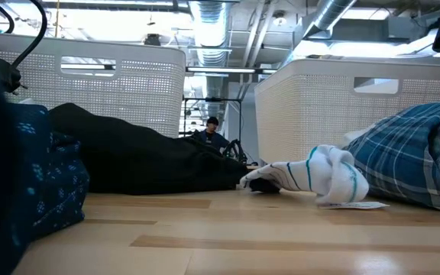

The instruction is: Sort clothes

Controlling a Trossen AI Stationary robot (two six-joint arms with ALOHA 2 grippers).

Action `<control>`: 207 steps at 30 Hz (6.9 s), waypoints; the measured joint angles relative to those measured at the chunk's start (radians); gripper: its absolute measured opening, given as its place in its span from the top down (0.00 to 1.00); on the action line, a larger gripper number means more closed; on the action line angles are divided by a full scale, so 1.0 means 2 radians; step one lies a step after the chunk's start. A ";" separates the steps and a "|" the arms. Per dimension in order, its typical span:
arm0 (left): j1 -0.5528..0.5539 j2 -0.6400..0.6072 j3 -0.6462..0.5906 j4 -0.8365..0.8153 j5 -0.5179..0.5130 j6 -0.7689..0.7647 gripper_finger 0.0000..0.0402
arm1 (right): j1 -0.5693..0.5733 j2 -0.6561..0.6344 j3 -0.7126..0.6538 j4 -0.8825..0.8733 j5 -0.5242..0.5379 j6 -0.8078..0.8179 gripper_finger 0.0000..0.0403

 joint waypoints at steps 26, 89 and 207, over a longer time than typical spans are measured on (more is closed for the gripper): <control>0.000 0.000 0.000 0.000 0.000 0.000 0.35 | 0.000 0.000 0.000 0.002 0.000 -0.001 0.78; 0.000 0.000 0.000 0.000 0.000 0.000 0.35 | -0.180 0.595 0.499 -0.592 -0.062 0.450 0.31; 0.000 0.000 0.000 0.000 0.000 0.000 0.35 | -0.539 0.704 0.744 -0.811 0.049 0.444 1.00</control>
